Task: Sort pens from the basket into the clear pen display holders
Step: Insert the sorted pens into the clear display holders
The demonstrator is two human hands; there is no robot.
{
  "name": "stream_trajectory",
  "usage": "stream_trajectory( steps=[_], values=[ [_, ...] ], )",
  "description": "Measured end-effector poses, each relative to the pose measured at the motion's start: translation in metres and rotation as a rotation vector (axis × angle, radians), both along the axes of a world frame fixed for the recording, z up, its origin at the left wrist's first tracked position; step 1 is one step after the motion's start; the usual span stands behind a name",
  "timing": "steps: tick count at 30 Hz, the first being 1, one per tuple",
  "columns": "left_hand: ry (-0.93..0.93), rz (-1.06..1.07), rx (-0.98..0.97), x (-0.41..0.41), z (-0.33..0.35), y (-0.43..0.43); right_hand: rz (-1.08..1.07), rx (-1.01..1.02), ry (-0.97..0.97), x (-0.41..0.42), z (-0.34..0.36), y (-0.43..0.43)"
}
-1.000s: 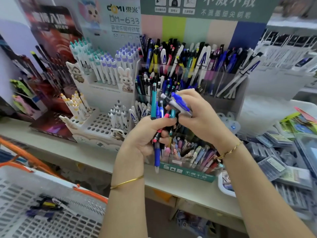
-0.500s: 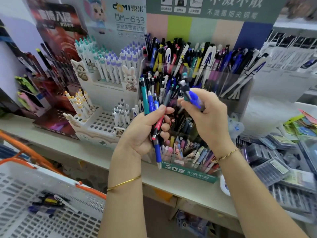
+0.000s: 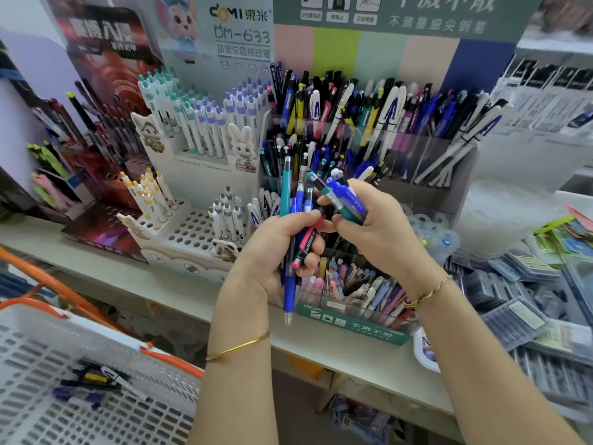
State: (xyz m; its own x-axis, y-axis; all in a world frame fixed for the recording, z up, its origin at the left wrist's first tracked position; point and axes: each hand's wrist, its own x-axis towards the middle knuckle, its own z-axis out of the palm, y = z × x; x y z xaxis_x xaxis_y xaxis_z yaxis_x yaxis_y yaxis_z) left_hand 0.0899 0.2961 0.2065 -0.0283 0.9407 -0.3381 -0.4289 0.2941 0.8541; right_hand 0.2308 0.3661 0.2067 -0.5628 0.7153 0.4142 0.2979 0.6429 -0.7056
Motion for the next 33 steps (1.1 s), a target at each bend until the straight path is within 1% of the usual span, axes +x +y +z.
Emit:
stream_trajectory(
  steps=[3,5,9,12,15,18,20,23,25,27,28,30,33],
  values=[
    [-0.016,-0.004,-0.004,0.0,-0.001,0.003,-0.002,0.047,-0.062,0.0,0.0,0.003],
    [-0.04,-0.008,-0.002,0.0,-0.002,0.004,0.044,0.079,-0.109,0.002,0.002,0.006],
    [-0.097,-0.008,-0.012,-0.003,-0.002,0.006,0.152,0.039,-0.164,0.003,0.007,0.009],
    [-0.079,-0.021,-0.016,-0.005,-0.002,0.005,0.166,0.026,-0.233,0.002,0.012,0.01],
    [-0.044,-0.049,-0.002,-0.004,-0.002,0.004,0.164,0.071,-0.294,0.001,0.016,0.012],
    [-0.062,-0.023,0.032,-0.003,-0.004,0.005,0.144,0.069,-0.317,0.0,0.015,0.01],
    [-0.052,0.043,0.064,-0.004,-0.005,0.006,0.095,-0.006,-0.229,-0.001,0.012,0.008],
    [0.019,0.096,0.114,-0.001,-0.006,0.007,-0.001,-0.178,-0.048,-0.003,0.008,0.003],
    [0.036,0.117,0.144,0.001,-0.007,0.008,-0.02,-0.365,0.11,-0.005,0.007,-0.001],
    [0.02,0.176,0.153,0.004,-0.008,0.009,0.025,-0.583,0.27,-0.008,0.006,-0.005],
    [0.016,0.216,0.144,0.005,-0.008,0.01,0.042,-0.658,0.319,-0.009,0.005,-0.007],
    [0.017,0.302,0.126,0.006,-0.008,0.012,0.047,-0.738,0.359,-0.01,0.005,-0.011],
    [-0.004,0.398,0.134,0.008,-0.008,0.015,0.025,-0.759,0.373,-0.012,-0.001,-0.012]
  ],
)
